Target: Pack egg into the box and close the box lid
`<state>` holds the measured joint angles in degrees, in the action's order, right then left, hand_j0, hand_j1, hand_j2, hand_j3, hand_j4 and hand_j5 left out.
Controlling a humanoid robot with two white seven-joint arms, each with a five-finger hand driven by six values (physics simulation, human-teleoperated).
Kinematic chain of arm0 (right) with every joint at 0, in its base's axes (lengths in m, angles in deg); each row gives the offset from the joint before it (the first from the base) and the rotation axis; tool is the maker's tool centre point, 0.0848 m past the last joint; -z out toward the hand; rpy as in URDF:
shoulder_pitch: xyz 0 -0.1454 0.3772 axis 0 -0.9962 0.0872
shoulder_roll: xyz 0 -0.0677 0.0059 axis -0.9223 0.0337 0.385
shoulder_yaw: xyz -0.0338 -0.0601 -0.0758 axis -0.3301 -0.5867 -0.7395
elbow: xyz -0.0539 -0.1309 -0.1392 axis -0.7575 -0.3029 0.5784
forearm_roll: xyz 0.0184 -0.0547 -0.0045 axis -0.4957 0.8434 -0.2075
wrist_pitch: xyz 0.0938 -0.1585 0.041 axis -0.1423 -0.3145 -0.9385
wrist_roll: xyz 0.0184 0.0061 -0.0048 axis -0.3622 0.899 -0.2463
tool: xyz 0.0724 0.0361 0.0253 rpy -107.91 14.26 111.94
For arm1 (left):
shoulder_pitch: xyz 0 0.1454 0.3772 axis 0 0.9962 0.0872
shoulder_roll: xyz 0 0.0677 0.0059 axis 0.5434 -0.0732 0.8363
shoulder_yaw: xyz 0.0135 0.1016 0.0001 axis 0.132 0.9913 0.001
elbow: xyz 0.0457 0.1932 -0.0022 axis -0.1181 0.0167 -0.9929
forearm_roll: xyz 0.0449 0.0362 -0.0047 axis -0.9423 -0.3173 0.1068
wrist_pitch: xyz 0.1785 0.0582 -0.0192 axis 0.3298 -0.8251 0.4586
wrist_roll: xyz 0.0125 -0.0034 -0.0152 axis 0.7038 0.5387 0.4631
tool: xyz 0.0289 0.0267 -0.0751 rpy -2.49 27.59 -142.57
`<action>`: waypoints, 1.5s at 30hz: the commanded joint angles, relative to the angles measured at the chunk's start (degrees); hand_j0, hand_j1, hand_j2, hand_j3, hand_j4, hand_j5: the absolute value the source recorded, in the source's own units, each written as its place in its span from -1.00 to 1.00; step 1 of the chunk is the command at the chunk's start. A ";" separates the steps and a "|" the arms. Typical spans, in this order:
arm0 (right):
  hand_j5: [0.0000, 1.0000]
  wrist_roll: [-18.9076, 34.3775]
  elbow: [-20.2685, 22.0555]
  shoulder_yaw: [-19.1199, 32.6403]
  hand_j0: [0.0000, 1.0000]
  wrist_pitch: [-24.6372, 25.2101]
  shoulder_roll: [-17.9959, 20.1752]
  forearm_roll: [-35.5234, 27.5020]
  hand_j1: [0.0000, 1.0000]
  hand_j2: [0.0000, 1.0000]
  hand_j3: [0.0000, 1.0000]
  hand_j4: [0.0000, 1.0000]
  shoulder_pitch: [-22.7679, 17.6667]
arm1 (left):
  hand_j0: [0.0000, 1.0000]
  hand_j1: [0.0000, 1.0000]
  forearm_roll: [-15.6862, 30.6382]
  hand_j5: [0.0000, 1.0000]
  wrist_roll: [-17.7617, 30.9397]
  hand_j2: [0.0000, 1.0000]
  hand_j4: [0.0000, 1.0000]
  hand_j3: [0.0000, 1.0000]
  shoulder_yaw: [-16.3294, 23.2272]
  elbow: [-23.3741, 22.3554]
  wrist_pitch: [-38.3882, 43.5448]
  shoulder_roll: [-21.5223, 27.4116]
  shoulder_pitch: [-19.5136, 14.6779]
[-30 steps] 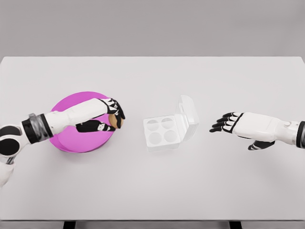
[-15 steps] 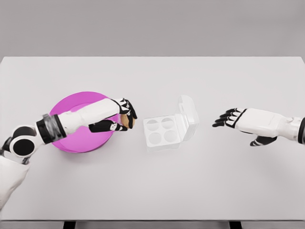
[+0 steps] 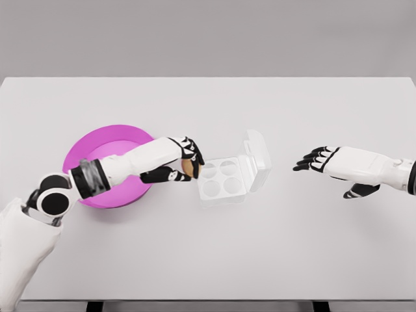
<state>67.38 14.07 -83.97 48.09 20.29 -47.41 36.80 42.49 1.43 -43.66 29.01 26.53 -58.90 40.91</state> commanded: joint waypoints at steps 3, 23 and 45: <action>1.00 -0.02 0.39 -0.06 1.00 0.02 0.14 -0.31 1.00 1.00 1.00 1.00 -0.09 | -0.35 -0.35 -1.84 -0.35 -0.07 -0.35 -0.35 -0.35 0.28 -0.08 0.03 -2.02 0.09; 1.00 -0.02 1.80 -0.06 1.00 0.02 0.23 -0.31 1.00 1.00 1.00 1.00 -0.53 | -0.33 -0.33 -6.50 -0.33 -0.07 -0.33 -0.33 -0.33 1.07 -0.34 -0.76 -4.74 0.53; 1.00 -0.02 1.80 0.03 1.00 -0.16 0.32 -0.31 1.00 1.00 1.00 1.00 -0.53 | 0.37 0.37 -6.50 0.37 -0.07 0.37 0.37 0.37 1.86 -0.17 -2.34 -5.00 0.70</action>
<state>67.38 15.85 -83.95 47.82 20.53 -47.41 36.27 35.60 1.38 -41.75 28.79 24.35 -63.95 41.62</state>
